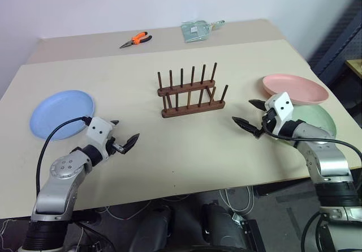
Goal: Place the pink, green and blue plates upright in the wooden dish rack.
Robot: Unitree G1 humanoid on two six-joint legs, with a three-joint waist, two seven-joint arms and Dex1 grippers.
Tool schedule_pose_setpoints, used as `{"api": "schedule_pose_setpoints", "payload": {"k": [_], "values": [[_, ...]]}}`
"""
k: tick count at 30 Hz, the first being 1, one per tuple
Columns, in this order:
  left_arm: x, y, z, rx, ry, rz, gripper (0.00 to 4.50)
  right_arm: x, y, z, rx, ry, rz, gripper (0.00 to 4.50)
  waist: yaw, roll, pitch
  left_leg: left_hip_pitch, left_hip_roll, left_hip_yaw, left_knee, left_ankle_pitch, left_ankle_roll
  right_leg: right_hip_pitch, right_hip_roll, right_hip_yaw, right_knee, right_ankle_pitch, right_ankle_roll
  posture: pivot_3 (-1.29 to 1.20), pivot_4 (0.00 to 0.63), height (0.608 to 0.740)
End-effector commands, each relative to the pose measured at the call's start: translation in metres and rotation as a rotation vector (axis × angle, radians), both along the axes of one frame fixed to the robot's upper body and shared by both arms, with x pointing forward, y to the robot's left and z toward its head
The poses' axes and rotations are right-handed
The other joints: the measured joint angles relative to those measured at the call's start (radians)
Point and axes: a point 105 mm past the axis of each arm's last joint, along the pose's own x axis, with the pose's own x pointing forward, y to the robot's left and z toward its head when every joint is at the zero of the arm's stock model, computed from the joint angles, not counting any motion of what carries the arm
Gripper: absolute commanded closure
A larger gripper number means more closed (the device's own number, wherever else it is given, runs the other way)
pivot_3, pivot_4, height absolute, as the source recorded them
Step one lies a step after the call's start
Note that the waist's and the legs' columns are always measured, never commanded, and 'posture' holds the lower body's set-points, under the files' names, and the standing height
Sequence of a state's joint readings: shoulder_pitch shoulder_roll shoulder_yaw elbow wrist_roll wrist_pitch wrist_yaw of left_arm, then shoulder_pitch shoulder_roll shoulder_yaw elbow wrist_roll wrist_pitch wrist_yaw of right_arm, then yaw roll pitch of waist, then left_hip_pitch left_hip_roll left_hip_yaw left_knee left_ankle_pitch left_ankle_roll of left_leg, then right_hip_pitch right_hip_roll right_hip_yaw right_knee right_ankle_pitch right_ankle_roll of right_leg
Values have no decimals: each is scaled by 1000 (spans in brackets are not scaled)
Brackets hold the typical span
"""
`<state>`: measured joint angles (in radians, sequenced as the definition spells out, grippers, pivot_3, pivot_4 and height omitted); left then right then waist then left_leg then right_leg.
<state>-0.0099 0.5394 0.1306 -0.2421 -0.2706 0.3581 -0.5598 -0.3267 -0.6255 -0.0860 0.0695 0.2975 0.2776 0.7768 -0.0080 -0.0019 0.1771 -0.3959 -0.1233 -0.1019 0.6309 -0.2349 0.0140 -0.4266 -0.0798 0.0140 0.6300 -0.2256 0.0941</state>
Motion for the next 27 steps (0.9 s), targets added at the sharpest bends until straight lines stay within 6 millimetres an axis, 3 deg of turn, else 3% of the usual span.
{"api": "schedule_pose_setpoints", "payload": {"k": [1,8,14,20,24,27], "values": [[3,-6,10,-2,-43,-21,0,3,16,16,-7,-64,42,41,0,0,0,0,0,0,0,0,0,0,0,0,0,0,0,0,150,740],[15,-29,2,-23,7,-129,0,-1,33,14,25,-28,116,41,13,0,0,0,0,0,1,0,0,0,0,0,0,0,0,0,150,740],[49,-63,-7,25,51,-305,0,-9,46,9,36,-39,122,41,21,0,0,-1,-1,0,1,0,0,0,0,0,0,0,0,0,150,740],[87,-90,-19,101,98,-413,0,-23,44,2,32,-55,71,41,22,-1,0,-1,-1,-1,1,0,0,0,-1,-1,0,0,1,0,150,740],[93,-99,-24,82,123,-471,0,-34,40,-1,25,-55,30,41,20,-1,0,-1,-1,-1,1,0,0,0,-1,-1,0,0,1,0,150,740],[91,-105,-30,82,145,-521,871,-42,37,-7,-2,-48,6,0,21,-2,-1,-1,-1,-1,1,0,0,0,-1,-1,0,0,1,0,150,740]]}}
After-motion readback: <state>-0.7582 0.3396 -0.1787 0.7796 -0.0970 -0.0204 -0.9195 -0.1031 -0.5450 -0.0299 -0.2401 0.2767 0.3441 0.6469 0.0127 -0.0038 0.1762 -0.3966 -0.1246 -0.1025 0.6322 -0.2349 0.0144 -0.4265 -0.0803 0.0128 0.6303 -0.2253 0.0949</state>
